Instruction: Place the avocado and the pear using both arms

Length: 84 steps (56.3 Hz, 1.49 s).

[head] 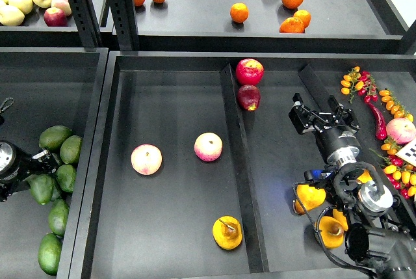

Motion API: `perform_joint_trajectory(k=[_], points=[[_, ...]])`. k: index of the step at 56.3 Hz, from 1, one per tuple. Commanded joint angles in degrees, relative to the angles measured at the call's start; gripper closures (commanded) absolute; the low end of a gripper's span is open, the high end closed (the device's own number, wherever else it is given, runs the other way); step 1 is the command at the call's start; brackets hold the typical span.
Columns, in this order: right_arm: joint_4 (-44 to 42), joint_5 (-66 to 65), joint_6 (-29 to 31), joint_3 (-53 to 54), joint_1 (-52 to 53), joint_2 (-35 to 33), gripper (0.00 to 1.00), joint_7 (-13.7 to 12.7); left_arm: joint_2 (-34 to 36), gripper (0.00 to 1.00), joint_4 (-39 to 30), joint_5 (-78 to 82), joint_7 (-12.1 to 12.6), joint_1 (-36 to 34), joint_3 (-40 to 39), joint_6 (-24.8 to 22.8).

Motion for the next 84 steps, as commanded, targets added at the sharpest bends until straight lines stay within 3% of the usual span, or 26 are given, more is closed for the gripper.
perform_joint_trajectory(k=[1,60,84], points=[[0.00,0.00,0.00,0.00,0.00,0.00,0.00,-0.02,-1.21,0.72,-0.04,0.42,0.00,0.73,0.09,0.00],[-0.09,0.00,0.00,-0.08,-0.17,0.00,0.00,-0.02,-1.29,0.68,0.05,2.97,0.00,5.83,0.80,0.00],[0.00,-0.09,0.00,-0.70,-0.26,0.00,0.00,0.07,-1.29,0.60,0.05,2.97,0.00,5.91,1.06,0.00]])
